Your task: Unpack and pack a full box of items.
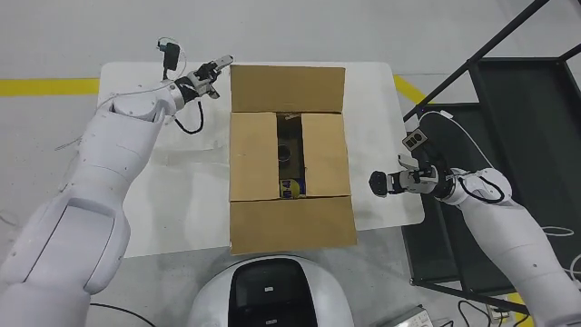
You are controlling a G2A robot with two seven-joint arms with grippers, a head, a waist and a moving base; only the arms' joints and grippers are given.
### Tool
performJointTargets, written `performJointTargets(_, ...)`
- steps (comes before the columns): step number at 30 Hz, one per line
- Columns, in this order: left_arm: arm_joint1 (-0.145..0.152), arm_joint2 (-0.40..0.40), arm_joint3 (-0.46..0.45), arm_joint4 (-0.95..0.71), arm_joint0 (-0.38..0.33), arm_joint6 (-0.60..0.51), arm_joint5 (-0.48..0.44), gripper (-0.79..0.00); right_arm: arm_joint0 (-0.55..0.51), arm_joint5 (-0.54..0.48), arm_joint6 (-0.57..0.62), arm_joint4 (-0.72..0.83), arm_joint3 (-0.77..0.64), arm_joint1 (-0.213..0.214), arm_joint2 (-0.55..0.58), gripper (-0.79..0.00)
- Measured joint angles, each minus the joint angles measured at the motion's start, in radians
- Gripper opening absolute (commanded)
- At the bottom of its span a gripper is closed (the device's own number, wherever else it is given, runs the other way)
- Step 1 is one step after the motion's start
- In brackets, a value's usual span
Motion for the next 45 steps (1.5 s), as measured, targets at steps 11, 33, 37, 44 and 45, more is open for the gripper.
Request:
performJointTargets(11, 0.074, -0.137, -0.235, -0.149, 0.064, -0.223, -0.155, 0.0, 0.0, 0.0, 0.0, 0.0, 0.0, 0.0, 0.0, 0.0)
performJointTargets(33, -0.021, 0.029, -0.144, 0.012, 0.049, -0.091, 0.08, 0.0, 0.0, 0.0, 0.0, 0.0, 0.0, 0.0, 0.0, 0.0)
performJointTargets(37, -0.04, 0.047, -0.084, 0.035, 0.04, -0.082, 0.094, 0.0, 0.0, 0.0, 0.0, 0.0, 0.0, 0.0, 0.0, 0.0)
performJointTargets(44, -0.056, 0.042, -0.03, 0.039, 0.019, -0.069, 0.065, 0.0, 0.0, 0.0, 0.0, 0.0, 0.0, 0.0, 0.0, 0.0)
performJointTargets(45, -0.055, 0.036, -0.028, 0.035, 0.015, -0.063, 0.05, 0.0, 0.0, 0.0, 0.0, 0.0, 0.0, 0.0, 0.0, 0.0)
